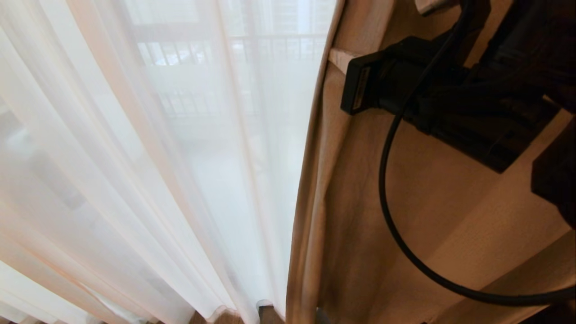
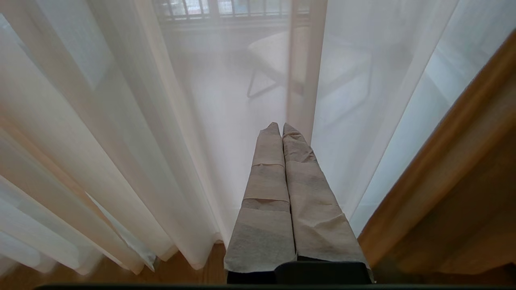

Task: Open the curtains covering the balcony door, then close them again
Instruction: Close the outer curtains on both sides

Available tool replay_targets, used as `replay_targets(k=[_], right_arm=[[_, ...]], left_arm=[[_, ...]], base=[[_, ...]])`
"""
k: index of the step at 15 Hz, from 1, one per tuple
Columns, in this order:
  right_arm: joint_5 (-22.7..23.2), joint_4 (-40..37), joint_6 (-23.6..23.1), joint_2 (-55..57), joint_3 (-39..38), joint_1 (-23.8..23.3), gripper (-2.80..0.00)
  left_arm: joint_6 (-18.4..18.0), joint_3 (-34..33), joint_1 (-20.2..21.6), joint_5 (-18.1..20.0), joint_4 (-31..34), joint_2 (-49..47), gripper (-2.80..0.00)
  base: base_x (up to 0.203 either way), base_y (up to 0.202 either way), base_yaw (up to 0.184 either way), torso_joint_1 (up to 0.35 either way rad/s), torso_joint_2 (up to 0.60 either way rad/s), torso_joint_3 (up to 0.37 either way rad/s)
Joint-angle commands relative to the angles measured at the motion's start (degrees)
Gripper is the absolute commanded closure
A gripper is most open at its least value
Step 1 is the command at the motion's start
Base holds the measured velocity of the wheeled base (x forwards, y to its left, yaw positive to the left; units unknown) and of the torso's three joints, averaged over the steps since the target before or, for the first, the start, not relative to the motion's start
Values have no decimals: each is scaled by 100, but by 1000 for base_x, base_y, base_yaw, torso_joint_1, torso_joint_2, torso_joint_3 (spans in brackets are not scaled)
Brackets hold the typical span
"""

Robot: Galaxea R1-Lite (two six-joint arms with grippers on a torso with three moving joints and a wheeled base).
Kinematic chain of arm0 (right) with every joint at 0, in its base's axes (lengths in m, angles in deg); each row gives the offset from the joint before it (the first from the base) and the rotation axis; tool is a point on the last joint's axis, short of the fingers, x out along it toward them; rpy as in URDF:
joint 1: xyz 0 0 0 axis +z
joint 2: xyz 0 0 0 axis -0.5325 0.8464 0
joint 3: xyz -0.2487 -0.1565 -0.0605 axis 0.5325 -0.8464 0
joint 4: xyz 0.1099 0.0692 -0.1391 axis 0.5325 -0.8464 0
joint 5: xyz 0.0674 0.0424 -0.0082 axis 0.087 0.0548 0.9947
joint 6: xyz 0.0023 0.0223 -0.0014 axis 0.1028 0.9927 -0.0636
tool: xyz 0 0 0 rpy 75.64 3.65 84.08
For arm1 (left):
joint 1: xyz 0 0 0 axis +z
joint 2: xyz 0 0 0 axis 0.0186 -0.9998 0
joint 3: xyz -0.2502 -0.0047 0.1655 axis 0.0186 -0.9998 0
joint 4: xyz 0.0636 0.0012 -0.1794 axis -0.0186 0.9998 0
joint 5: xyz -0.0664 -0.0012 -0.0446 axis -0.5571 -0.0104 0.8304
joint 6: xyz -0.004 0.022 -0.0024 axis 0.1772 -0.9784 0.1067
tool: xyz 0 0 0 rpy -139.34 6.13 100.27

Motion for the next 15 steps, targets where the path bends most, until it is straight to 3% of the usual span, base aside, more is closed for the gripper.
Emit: replay_targets(k=[1, 9, 15], right_arm=[[-126, 35, 6, -82, 29, -13, 0], [-284, -236, 41, -445, 952, -699, 0], [-284, -367, 25, -753, 965, -813, 0]], left_arm=[[0, -1, 0, -2, 0, 2, 0], [0, -1, 0, -2, 0, 2, 0], [0, -1, 0, -2, 0, 2, 0]], base=[[0, 0, 0, 0, 0, 0], [0, 0, 0, 0, 0, 0], [0, 0, 0, 0, 0, 0]])
